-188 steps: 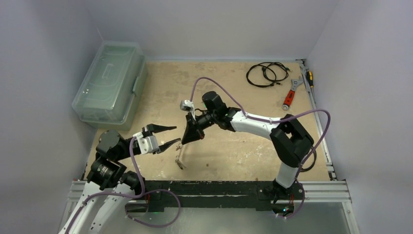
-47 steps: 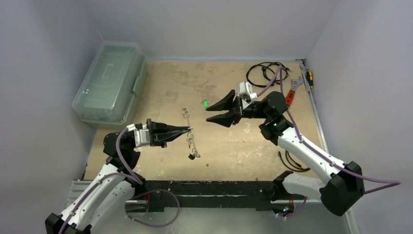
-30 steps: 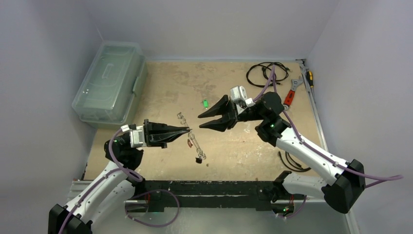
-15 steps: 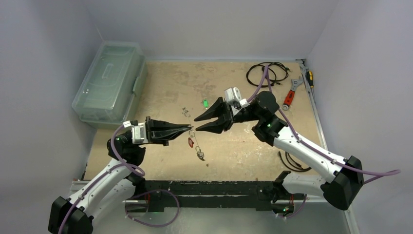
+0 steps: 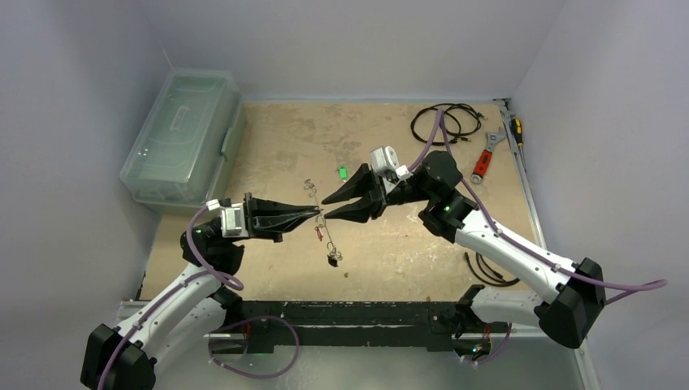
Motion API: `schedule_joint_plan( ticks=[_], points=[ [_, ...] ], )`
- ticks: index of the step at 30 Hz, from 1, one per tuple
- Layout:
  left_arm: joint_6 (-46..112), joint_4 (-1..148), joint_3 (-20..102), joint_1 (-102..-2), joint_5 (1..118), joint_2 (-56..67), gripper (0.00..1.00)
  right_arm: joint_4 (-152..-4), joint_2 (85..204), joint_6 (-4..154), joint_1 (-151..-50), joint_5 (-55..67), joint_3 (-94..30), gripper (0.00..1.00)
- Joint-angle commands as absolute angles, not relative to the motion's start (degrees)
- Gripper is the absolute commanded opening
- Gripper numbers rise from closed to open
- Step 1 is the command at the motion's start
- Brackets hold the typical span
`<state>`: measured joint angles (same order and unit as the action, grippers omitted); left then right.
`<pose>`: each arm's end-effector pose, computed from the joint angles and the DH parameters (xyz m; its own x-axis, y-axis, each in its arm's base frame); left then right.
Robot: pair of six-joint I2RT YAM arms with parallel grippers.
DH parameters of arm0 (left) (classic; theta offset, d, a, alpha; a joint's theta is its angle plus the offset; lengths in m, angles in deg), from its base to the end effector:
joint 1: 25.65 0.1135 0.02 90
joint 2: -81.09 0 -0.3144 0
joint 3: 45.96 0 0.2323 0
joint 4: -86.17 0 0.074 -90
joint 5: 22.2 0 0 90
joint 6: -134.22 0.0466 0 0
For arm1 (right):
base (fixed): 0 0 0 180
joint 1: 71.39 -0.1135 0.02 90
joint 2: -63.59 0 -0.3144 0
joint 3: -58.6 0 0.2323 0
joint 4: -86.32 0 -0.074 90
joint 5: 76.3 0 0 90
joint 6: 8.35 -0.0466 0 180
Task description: Put the keys on the keyring
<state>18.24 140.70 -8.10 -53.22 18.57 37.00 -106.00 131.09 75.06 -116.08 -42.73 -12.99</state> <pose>0.0675 -0.0751 0.3850 0.2669 -0.4621 -0.8457 0.9631 0.1594 0.2169 0.1341 0.1873 0.4487 0.0897 0.1780 -0.9799 -0.9738 -0.1907 -0.1237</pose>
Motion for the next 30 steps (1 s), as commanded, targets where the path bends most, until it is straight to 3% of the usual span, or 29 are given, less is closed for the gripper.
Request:
schedule_joint_plan(
  ticks=[1, 30],
  points=[
    [17.9, 143.6, -8.1, -53.5, 20.0, 37.1, 0.00, -106.0, 131.6, 76.0, -116.6, -41.1, -15.8, 0.34],
    [19.3, 141.7, -8.4, -53.5, 20.6, 37.4, 0.00, -95.2, 133.4, 85.4, -120.3, -32.4, -19.5, 0.18]
  ],
)
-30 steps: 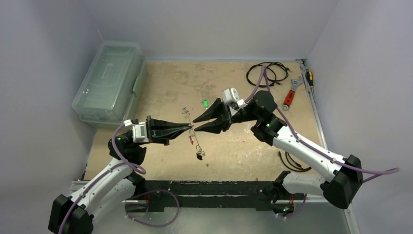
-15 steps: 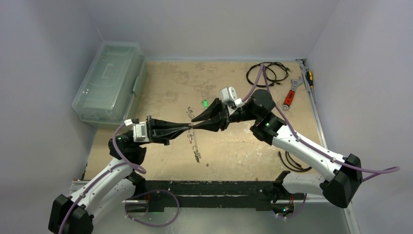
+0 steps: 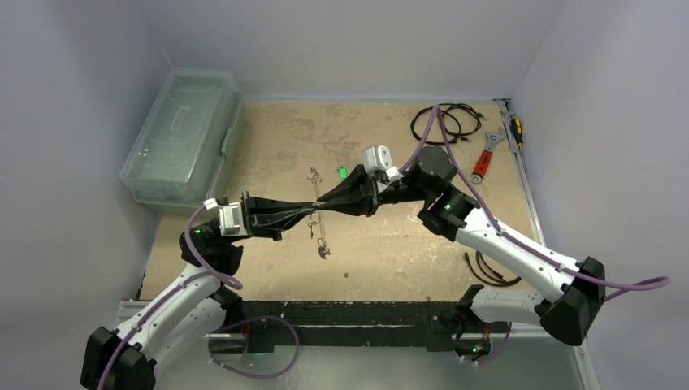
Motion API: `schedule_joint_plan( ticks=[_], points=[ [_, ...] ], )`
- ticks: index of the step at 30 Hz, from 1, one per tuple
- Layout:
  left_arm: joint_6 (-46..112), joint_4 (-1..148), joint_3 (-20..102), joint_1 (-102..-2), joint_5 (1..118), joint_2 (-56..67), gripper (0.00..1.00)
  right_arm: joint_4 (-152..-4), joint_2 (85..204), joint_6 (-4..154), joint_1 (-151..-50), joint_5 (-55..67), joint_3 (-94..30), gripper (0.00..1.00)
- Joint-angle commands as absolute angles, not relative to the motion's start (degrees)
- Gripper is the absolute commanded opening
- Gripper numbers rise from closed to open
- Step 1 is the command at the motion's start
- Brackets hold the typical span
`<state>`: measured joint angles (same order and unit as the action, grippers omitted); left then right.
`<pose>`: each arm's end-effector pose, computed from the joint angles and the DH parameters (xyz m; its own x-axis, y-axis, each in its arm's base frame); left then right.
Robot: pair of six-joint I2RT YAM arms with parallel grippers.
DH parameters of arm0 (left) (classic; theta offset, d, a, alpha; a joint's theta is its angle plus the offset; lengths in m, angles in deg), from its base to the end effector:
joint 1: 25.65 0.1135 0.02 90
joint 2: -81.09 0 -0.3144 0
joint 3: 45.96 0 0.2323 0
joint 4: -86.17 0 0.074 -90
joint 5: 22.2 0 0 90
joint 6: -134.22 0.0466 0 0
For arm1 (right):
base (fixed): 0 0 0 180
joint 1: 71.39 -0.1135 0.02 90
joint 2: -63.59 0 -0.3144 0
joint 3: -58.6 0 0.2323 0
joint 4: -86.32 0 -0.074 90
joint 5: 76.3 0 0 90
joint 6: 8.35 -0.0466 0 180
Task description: Put the keys on the keyring
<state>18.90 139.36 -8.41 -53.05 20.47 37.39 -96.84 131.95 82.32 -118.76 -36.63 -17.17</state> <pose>0.0691 -0.0744 0.3831 0.2637 -0.4632 -0.8461 0.9619 0.1915 0.1949 0.1337 0.1982 0.4547 0.1357 0.1364 -0.9813 -0.9806 -0.1228 -0.1527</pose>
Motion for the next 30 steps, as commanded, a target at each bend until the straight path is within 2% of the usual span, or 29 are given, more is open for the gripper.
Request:
schedule_joint_plan(
  ticks=[1, 15, 19, 20, 24, 25, 27, 30],
  points=[
    [19.3, 141.7, -8.4, -53.5, 20.6, 37.3, 0.00, -95.1, 133.4, 85.5, -120.4, -32.2, -19.6, 0.18],
    [19.0, 141.8, -8.9, -53.5, 21.4, 37.1, 0.00, -92.0, 134.3, 88.1, -122.3, -29.1, -21.4, 0.10],
    [19.1, 141.0, -9.0, -53.5, 21.6, 37.1, 0.00, -90.6, 134.3, 89.1, -122.4, -29.0, -22.0, 0.00],
    [19.1, 140.8, -9.0, -53.5, 21.5, 37.3, 0.05, -90.2, 134.1, 89.5, -122.4, -29.0, -22.1, 0.00],
    [21.9, 136.3, -8.8, -53.5, 21.7, 39.6, 0.41, -87.7, 133.8, 91.1, -122.4, -28.8, -22.5, 0.00],
    [23.3, 134.1, -8.5, -53.5, 22.0, 40.6, 0.46, -86.9, 133.8, 91.7, -122.4, -28.5, -22.7, 0.00],
    [26.6, 128.6, -7.9, -53.5, 22.7, 42.9, 0.54, -85.7, 133.8, 92.5, -122.4, -28.0, -22.8, 0.00],
    [32.0, 119.4, -5.9, -53.5, 23.0, 45.7, 0.57, -84.6, 133.6, 93.4, -122.4, -27.2, -22.8, 0.00]
  ],
)
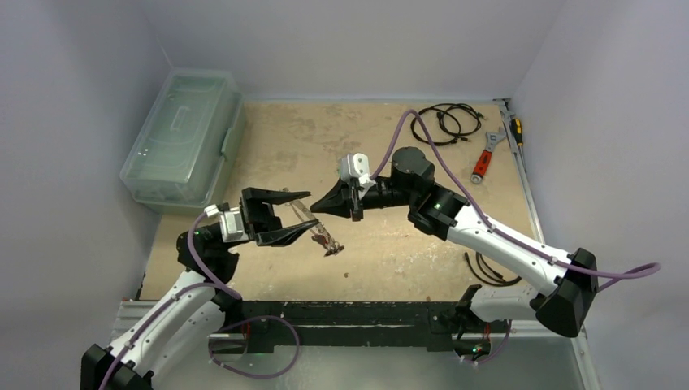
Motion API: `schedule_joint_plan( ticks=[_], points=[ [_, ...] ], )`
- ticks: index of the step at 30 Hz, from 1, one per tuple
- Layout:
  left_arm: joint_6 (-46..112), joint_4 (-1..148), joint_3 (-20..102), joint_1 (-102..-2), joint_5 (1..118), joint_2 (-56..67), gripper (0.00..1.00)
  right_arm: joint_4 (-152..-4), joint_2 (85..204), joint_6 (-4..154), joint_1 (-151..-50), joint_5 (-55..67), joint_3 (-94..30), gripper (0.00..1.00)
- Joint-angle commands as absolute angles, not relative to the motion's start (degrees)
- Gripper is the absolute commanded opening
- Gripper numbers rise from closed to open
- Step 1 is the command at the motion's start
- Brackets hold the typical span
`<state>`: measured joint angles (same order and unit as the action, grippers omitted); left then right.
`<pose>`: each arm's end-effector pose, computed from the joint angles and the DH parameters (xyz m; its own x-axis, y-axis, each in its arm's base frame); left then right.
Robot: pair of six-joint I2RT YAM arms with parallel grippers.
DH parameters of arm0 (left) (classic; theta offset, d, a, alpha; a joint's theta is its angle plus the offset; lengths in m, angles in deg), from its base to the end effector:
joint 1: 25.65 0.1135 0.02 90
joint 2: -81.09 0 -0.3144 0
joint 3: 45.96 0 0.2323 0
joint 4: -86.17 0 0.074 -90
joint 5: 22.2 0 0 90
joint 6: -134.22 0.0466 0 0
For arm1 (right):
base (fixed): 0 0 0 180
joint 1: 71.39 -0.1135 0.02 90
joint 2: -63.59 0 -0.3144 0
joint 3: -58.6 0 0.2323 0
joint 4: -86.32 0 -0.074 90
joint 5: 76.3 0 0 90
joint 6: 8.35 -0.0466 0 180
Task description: Put the keys on the keyring
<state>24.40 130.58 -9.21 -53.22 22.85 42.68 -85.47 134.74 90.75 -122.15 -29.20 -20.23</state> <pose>0.0596 -0.0682 0.3747 0.2991 -0.4269 -0.8534 0.9448 0.2578 0.2022 0.1379 0.2189 0.4411 0.1521 0.0030 -0.9884 -0.9863 -0.0641 -0.1519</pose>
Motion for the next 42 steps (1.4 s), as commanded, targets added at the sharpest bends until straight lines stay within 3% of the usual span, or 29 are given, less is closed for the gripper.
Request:
schedule_joint_plan(
  ticks=[1, 9, 15, 22, 42],
  points=[
    [33.6, 116.3, -5.1, -53.5, 22.9, 46.4, 0.56, -84.4, 133.4, 93.5, -122.4, -27.0, -22.7, 0.00],
    [46.6, 95.2, 1.7, -53.5, 22.4, 49.1, 0.54, -82.9, 132.9, 94.9, -122.4, -25.4, -22.0, 0.00],
    [58.7, 77.2, 9.0, -53.5, 20.6, 48.4, 0.40, -81.4, 131.7, 96.9, -122.4, -24.2, -21.4, 0.00],
    [68.4, 62.9, 14.8, -53.5, 18.4, 46.9, 0.39, -78.9, 130.3, 99.6, -122.4, -27.1, -21.9, 0.00],
    [67.0, 62.3, 18.2, -53.5, 9.0, 40.9, 0.31, -78.5, 127.9, 100.8, -122.4, -30.6, -20.6, 0.00]
  ],
)
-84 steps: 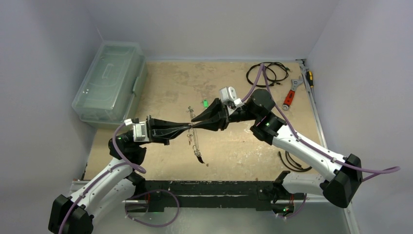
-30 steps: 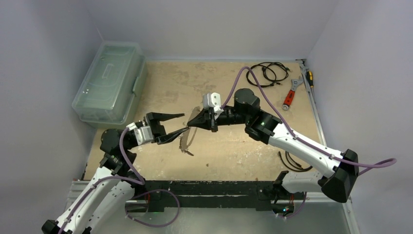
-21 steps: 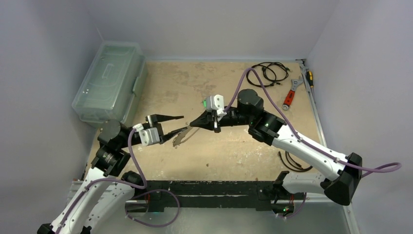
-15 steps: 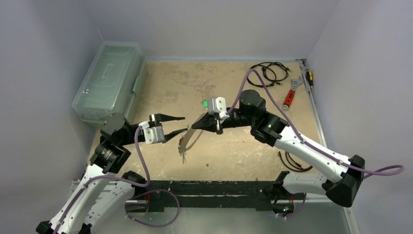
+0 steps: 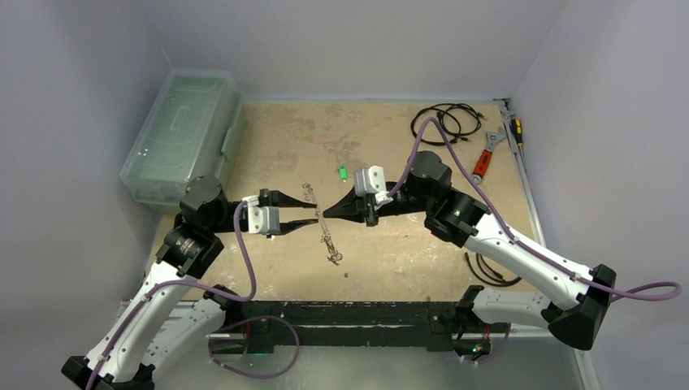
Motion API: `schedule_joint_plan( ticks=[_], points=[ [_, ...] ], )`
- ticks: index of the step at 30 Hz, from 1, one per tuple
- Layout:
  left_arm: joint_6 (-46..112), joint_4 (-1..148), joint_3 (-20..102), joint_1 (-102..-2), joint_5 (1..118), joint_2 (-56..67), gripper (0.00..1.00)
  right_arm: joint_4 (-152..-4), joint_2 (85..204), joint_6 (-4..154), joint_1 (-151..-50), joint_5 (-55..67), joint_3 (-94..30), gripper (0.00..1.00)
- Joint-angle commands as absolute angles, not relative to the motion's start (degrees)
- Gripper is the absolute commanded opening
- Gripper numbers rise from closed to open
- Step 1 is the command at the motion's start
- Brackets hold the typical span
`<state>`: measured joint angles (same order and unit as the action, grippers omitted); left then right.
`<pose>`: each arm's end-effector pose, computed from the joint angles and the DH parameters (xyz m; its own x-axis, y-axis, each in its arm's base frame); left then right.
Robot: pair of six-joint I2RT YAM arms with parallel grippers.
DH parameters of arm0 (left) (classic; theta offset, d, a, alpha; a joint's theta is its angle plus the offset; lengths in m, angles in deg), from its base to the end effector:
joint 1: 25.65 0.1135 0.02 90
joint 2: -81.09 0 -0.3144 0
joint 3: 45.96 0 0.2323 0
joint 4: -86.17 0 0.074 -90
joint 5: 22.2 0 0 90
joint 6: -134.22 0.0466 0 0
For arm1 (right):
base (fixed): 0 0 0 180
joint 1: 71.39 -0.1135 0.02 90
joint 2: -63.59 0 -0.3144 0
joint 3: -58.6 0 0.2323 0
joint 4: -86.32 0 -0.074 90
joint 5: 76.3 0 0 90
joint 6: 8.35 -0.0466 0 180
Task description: Put the keys on the keyring
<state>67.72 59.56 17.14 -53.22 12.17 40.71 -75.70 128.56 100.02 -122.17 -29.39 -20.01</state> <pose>0.0663 -0.0780 0.4001 0.3401 0.0764 -0.9373 0.9330 0.0969 0.3465 0.1147 0.1909 0.4450 0.2686 -0.0348 -0.9626 -0.9608 -0.0811 -0.2652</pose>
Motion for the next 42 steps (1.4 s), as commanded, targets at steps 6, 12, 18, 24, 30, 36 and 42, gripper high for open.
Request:
schedule_joint_plan(
  ticks=[6, 12, 18, 24, 30, 36, 42],
  points=[
    [66.5, 62.9, 17.8, -53.5, 8.6, 40.5, 0.26, -78.5, 129.2, 100.7, -122.4, -30.9, -20.9, 0.00],
    [66.4, 63.3, 17.0, -53.5, 8.8, 40.2, 0.15, -78.5, 129.6, 100.6, -122.4, -30.9, -21.1, 0.00],
    [67.0, 63.4, 16.7, -53.5, 10.6, 40.4, 0.00, -79.2, 129.6, 100.2, -122.4, -31.1, -20.9, 0.00],
    [65.1, 67.7, 15.1, -53.5, 14.1, 42.5, 0.00, -81.0, 129.4, 99.1, -122.4, -28.7, -19.7, 0.15],
    [62.1, 73.1, 13.2, -53.5, 15.8, 44.1, 0.00, -79.9, 130.9, 99.1, -122.4, -28.2, -20.6, 0.23],
    [60.9, 74.6, 12.4, -53.5, 16.3, 44.8, 0.00, -79.4, 132.2, 99.1, -122.4, -27.6, -21.1, 0.24],
    [61.0, 74.6, 12.1, -53.5, 16.3, 45.0, 0.00, -79.8, 132.6, 98.9, -122.4, -27.3, -21.4, 0.20]
  ],
)
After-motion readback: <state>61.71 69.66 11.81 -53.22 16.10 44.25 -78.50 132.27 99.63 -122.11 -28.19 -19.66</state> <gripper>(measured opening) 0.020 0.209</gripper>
